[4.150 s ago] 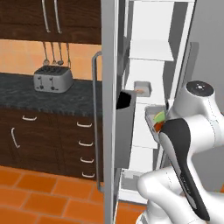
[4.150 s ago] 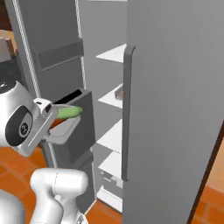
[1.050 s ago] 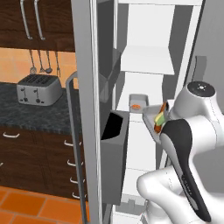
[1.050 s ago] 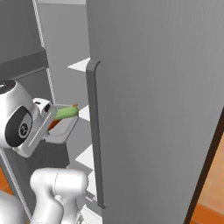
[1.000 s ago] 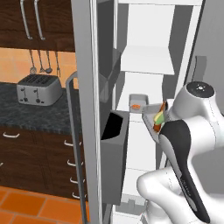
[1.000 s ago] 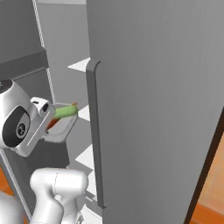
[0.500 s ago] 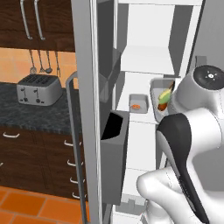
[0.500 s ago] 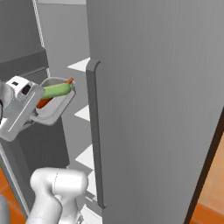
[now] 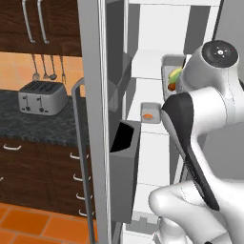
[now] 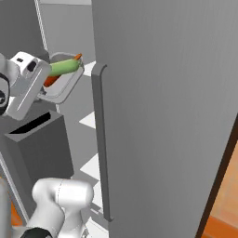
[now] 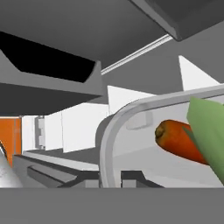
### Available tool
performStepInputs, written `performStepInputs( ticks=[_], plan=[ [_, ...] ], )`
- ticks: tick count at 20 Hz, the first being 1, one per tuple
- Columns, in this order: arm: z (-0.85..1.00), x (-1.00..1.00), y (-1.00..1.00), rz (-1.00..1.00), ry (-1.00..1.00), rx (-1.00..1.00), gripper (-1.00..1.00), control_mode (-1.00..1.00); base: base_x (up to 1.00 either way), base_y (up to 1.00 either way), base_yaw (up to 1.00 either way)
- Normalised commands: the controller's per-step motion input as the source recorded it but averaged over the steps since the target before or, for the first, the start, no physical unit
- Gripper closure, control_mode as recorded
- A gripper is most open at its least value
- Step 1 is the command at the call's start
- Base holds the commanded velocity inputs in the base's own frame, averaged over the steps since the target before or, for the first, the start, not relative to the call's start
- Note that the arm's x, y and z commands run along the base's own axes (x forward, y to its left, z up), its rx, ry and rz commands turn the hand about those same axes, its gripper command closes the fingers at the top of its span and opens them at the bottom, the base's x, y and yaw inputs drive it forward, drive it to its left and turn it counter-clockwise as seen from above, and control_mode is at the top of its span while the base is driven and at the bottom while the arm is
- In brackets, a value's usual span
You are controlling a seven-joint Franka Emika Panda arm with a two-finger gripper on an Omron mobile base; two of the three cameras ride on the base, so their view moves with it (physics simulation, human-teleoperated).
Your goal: Take the meat container that has the shrimp and place it on the second highest rack of the freezer. Then take the vegetable container that has the carrot and corn and place it on the highest rack of the freezer.
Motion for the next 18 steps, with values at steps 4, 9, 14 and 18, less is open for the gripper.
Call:
performStepInputs(
  ticks=[4,9,14,18],
  plan=[
    [0.44,0.79,0.0,-0.05,-0.01,0.0,1.0,-1.0,0.0,0.0,0.0],
    [0.06,0.92,-0.02,-0.05,0.0,0.0,1.0,-1.0,0.0,0.0,0.0],
    [0.0,0.92,-0.32,-0.01,0.0,0.0,1.0,-1.0,0.0,0.0,0.0],
    [-0.04,0.95,-0.33,0.0,0.0,0.0,1.0,-1.0,0.0,0.0,0.0]
  ],
)
